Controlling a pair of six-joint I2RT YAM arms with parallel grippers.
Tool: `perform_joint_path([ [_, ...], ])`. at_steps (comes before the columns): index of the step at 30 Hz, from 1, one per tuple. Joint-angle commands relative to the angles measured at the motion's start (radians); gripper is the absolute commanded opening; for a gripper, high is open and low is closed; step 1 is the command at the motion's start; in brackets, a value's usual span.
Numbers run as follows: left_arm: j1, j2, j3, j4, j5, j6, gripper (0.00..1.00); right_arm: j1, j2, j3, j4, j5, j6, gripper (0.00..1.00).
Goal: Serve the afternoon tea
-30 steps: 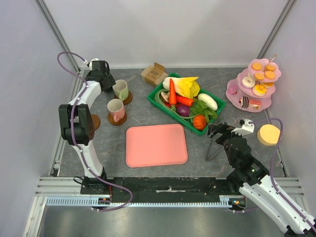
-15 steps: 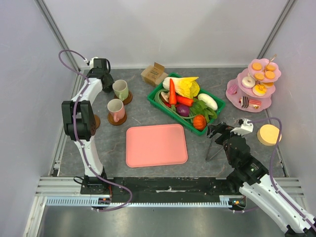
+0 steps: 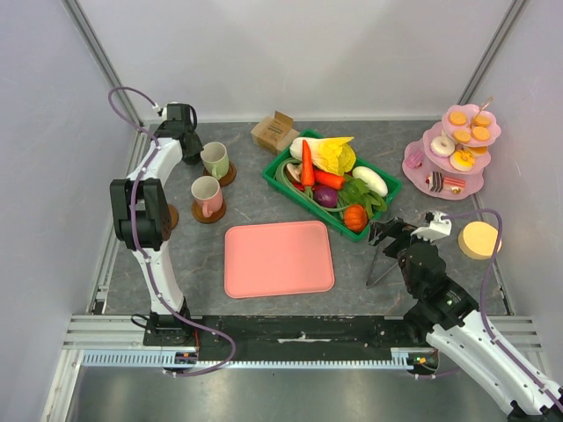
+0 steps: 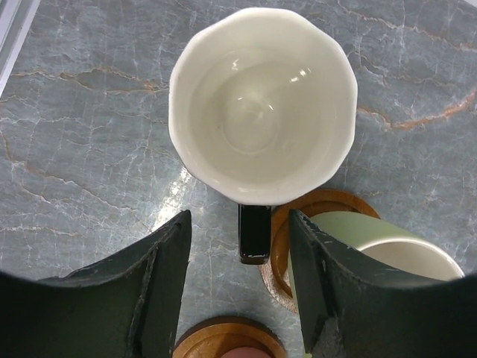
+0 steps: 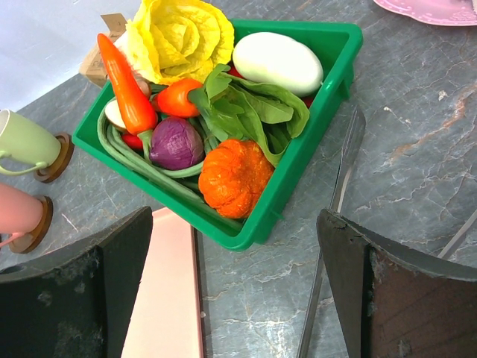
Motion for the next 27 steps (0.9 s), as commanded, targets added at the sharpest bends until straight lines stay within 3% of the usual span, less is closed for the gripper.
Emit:
perform_joint_path([
  [1,0.004,0.01,0.046,-0.029,0.07,0.114,0.6,-0.004,-0.009,-0.002,0.019,0.022,-0.006,0.98],
  [7,0.004,0.019,0.073,-0.095,0.119,0.177,0.59,-0.003,-0.009,-0.001,0.019,0.032,-0.006,0.98],
  [27,0.004,0.151,0.323,-0.311,0.107,0.153,0.49,-0.003,-0.014,0.015,-0.001,0.084,-0.018,0.98],
])
